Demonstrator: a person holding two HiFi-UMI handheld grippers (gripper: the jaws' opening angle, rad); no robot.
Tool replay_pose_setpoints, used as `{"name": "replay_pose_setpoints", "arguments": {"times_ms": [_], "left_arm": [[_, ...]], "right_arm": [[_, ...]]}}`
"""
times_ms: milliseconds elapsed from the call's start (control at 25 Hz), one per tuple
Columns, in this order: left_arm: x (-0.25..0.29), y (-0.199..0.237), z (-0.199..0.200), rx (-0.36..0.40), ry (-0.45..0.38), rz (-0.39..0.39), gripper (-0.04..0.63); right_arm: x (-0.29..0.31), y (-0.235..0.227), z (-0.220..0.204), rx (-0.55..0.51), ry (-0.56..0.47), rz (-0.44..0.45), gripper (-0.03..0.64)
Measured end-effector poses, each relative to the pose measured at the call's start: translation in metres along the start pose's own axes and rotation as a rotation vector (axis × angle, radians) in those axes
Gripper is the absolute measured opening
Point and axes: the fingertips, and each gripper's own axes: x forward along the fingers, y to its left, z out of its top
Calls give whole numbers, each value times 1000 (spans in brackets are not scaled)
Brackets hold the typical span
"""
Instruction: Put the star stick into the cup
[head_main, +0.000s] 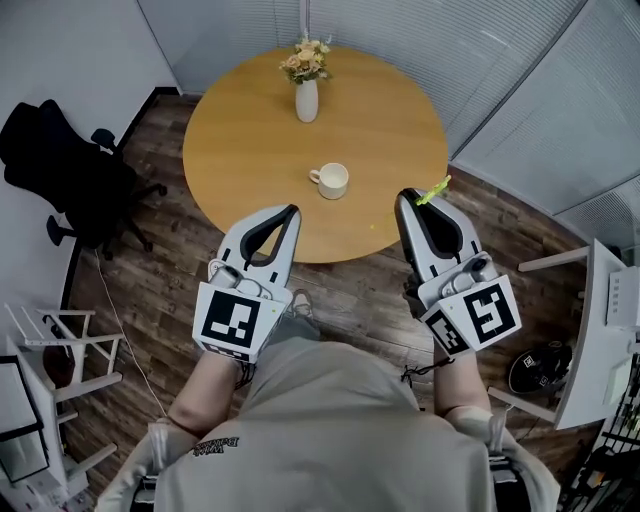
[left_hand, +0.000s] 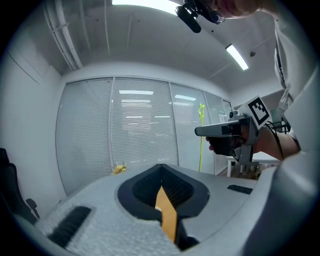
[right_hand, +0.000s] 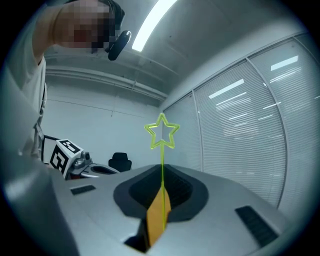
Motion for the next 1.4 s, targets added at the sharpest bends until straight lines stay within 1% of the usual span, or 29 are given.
{"name": "replay_pose_setpoints", "arguments": {"times_ms": [120, 280, 400, 520, 640, 840, 1160, 1240, 1360, 1400], "left_arm": [[17, 22, -1, 6, -6, -26, 21], [31, 45, -3, -12, 1, -58, 21], [43, 60, -10, 6, 4, -79, 21], [53, 71, -14, 0, 12, -88, 21], [61, 77, -17, -31, 24, -81, 21], [72, 87, -25, -13, 43, -55, 21], [87, 80, -26, -36, 64, -20, 21], [94, 80, -27, -27, 64, -14, 21], [104, 83, -27, -19, 55, -3, 21], [108, 85, -26, -18, 51, 0, 21]], "right_arm": [[26, -8, 0, -1, 1, -23, 35], [56, -13, -4, 3, 4, -51, 35], [75, -16, -10, 11, 9, -60, 35], [89, -20, -16, 20, 21, -60, 35], [100, -26, -21, 18, 35, -55, 34], [106, -45, -20, 15, 32, -64, 35], [112, -67, -31, 52, 38, -37, 35], [116, -74, -35, 36, 44, -35, 35], [124, -83, -46, -39, 68, -44, 35], [127, -86, -49, -49, 74, -43, 35]]}}
